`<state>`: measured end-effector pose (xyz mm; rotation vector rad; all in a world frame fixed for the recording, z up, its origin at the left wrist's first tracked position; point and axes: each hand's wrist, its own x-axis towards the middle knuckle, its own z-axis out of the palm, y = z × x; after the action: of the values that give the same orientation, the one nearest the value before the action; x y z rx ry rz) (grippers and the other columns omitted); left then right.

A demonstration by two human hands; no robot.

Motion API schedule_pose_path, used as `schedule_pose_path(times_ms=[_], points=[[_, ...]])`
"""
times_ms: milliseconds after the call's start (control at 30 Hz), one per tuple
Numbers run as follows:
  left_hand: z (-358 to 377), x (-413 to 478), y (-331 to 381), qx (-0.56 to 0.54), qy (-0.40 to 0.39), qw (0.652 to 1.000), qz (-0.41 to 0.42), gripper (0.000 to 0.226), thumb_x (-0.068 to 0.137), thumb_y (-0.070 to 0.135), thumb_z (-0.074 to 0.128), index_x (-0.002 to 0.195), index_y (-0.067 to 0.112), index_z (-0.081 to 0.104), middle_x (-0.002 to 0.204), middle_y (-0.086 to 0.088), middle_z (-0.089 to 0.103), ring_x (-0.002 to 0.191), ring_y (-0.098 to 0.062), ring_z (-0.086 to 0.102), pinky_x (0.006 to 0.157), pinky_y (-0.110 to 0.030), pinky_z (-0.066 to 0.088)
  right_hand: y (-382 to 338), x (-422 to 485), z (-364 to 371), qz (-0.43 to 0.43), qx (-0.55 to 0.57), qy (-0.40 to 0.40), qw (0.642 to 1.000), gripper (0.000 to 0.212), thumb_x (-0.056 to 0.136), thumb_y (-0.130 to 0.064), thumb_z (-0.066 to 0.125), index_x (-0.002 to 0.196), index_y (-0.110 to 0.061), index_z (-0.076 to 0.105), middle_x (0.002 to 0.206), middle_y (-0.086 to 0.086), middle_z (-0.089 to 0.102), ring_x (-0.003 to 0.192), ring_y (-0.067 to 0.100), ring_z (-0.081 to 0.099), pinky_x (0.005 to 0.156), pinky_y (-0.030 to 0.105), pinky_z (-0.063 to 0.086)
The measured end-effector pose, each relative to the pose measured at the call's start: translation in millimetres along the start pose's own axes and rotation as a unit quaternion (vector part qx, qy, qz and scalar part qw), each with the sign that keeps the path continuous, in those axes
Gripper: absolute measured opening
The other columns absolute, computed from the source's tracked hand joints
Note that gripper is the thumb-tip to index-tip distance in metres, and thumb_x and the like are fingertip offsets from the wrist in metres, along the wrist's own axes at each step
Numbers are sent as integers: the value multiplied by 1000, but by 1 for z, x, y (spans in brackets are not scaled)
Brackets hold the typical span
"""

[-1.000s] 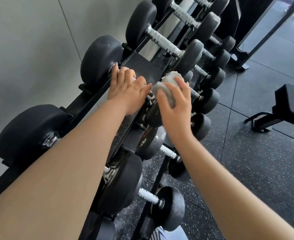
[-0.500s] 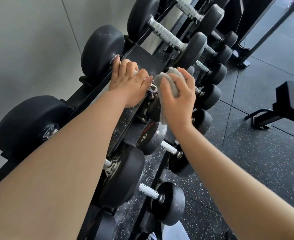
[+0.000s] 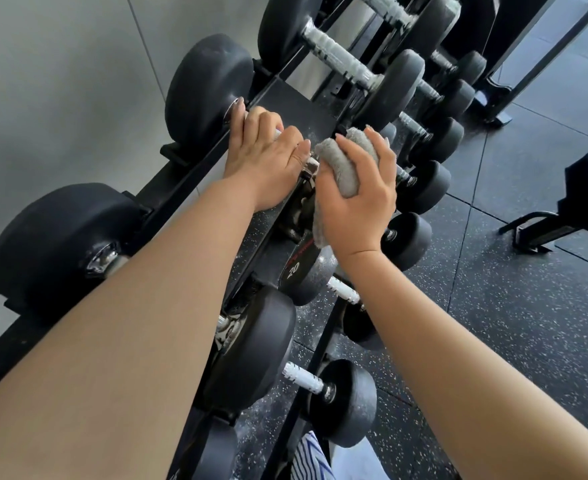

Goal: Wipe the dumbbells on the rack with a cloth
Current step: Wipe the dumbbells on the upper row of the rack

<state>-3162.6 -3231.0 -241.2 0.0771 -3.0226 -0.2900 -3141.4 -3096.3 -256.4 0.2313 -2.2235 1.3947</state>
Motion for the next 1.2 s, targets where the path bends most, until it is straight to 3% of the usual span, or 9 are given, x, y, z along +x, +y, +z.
schedule_pose_path(times_ms=[100,233,300,500,667,767,900,1100,1200], points=[[1,1,1,1,6,1000,-1,43,103,40,19,122,16,49,128,-11,37,137,-28,14,114,-45,-18,-7,21,-9,84,25,-56,995,26,80,-29,67,105,-26,75,124,-9,63,115,3,56,95,9,38],[3,0,1,5,29,1000,1,43,103,39,19,120,14,50,126,-12,38,135,-30,18,115,-47,-15,-6,56,-17,170,25,-173,970,10,78,-27,65,84,-26,74,78,-10,68,79,12,64,81,37,56],[3,0,1,1,37,999,0,42,103,39,19,117,14,51,125,-12,39,134,-30,19,115,-47,-15,-5,74,-18,218,26,-219,951,9,78,-26,66,78,-20,73,64,-7,62,65,13,60,69,33,53],[5,-5,2,-17,49,999,-2,37,103,37,22,111,16,52,125,-10,38,134,-27,18,116,-47,-15,-6,106,-16,378,34,-335,863,12,82,-23,68,83,-11,67,78,2,63,64,14,59,65,25,51],[-1,-3,3,17,-4,1000,-14,41,101,40,13,116,20,46,130,-8,33,136,-26,10,115,-46,-17,-13,92,-21,379,64,-296,874,12,89,-25,62,97,-17,66,76,-3,64,69,11,59,71,35,45],[-3,-3,4,36,-23,999,-22,42,100,39,10,119,23,44,132,-7,30,137,-26,7,115,-45,-19,-16,57,-24,248,33,-234,939,9,85,-32,62,94,-34,64,99,-2,66,88,15,63,78,34,53],[-2,-2,6,31,-24,999,-24,43,100,39,10,120,23,44,132,-7,30,137,-25,6,115,-45,-18,-19,53,-24,223,12,-219,950,24,82,-34,59,103,-26,66,104,3,65,93,9,61,85,43,54],[-1,-5,6,15,-6,999,-28,42,100,40,10,112,23,47,130,-6,32,137,-24,9,115,-44,-18,-8,101,-17,300,-28,-358,884,11,87,-27,61,81,-20,67,73,-1,63,74,18,62,71,30,50],[0,-5,7,13,-9,999,-37,43,100,41,11,113,23,48,129,-5,32,137,-23,9,114,-43,-19,-9,115,-15,376,-6,-416,828,17,94,-22,59,105,-10,65,87,-1,57,88,14,53,72,24,43]])
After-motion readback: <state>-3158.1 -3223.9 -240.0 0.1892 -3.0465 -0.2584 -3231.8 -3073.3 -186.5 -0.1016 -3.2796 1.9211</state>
